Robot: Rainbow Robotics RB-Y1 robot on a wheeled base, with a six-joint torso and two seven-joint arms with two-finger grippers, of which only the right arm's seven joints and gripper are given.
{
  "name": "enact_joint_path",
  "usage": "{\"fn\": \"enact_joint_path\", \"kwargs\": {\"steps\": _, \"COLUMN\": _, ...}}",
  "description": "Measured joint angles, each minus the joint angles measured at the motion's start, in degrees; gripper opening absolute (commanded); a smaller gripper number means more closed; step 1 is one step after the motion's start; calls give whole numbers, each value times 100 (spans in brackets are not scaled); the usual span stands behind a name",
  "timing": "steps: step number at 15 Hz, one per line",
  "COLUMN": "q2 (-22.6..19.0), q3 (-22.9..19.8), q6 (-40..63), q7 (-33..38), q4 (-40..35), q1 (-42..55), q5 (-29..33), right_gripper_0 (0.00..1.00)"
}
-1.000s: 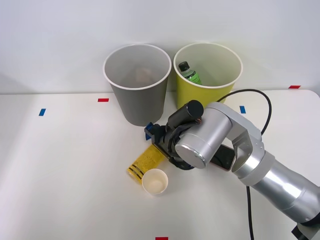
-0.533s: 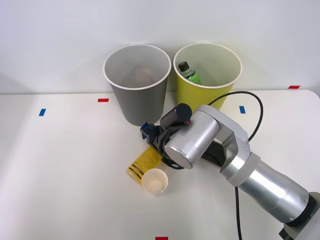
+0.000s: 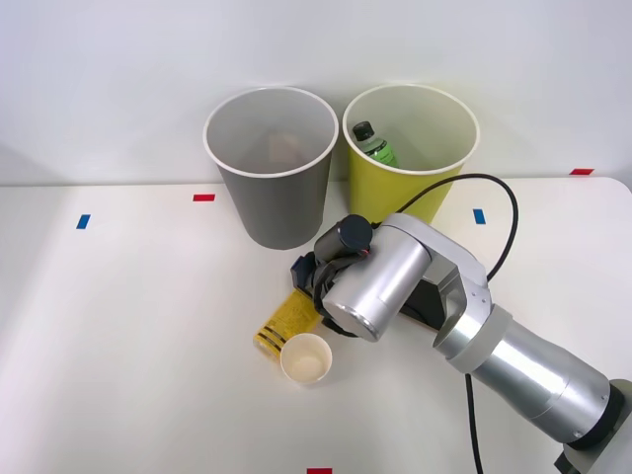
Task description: Put cans in the gray bin, plastic bottles in the light green bin
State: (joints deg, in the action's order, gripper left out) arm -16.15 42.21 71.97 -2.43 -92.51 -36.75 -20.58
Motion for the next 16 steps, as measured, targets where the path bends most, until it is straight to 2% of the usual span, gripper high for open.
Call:
{"fn": "enact_joint_path", "kwargs": {"steps": 6, "q2": 187, "q3": 41, "q6": 388, "q7": -30, "q4": -1, "q1": 1, "q5": 252, "right_gripper_0": 0}}
{"fn": "enact_joint_path", "kwargs": {"steps": 11, "q2": 612, "q3": -149, "q6": 671, "q7": 378, "q4": -50, "q1": 9, "q5": 70, "right_gripper_0": 0}}
{"fn": "enact_joint_path", "kwargs": {"steps": 16, "q2": 599, "q3": -354, "q6": 674, "q7": 1000, "q4": -807, "q1": 67, "q5": -192, "right_gripper_0": 0}}
